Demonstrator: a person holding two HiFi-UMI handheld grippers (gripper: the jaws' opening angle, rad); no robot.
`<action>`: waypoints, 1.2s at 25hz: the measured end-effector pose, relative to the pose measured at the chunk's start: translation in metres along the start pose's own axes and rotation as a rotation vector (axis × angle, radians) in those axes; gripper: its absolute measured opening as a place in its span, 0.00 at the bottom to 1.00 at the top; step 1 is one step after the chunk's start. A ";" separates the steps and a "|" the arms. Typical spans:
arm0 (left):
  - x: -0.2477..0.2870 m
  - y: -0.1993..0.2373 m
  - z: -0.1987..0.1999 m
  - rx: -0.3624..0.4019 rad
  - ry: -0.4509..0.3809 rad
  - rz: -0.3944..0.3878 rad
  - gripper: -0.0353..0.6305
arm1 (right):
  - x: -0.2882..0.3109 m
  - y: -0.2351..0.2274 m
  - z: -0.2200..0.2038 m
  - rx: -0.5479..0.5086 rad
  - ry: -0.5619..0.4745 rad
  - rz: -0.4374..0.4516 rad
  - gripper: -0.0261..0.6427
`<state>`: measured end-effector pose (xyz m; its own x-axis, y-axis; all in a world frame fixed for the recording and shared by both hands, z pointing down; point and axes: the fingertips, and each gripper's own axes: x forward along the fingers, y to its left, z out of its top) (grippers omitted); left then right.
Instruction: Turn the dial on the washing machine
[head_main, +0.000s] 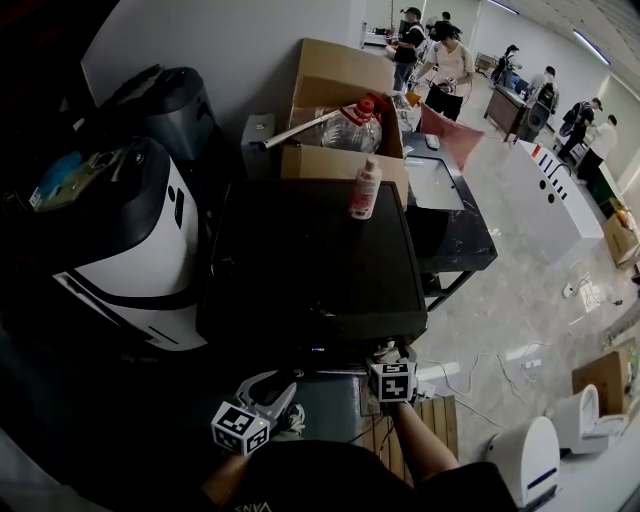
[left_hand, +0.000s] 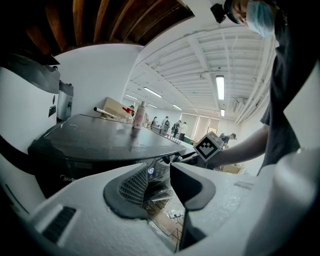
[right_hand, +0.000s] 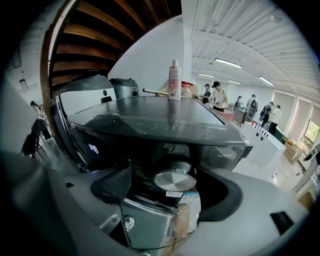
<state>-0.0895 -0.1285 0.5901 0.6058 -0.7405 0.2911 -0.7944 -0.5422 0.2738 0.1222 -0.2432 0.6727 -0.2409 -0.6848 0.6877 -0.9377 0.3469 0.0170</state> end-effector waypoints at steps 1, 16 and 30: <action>0.000 0.000 0.000 0.000 0.001 0.000 0.25 | 0.002 0.000 -0.003 0.032 0.012 0.010 0.63; 0.005 0.003 -0.004 -0.011 0.016 -0.010 0.25 | 0.014 -0.004 -0.021 0.148 0.042 0.092 0.65; 0.007 -0.001 -0.006 -0.011 0.023 0.001 0.25 | 0.019 -0.005 -0.029 0.166 0.067 0.136 0.64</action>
<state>-0.0836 -0.1308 0.5974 0.6061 -0.7315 0.3123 -0.7943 -0.5370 0.2840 0.1295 -0.2396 0.7066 -0.3564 -0.5929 0.7221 -0.9273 0.3193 -0.1955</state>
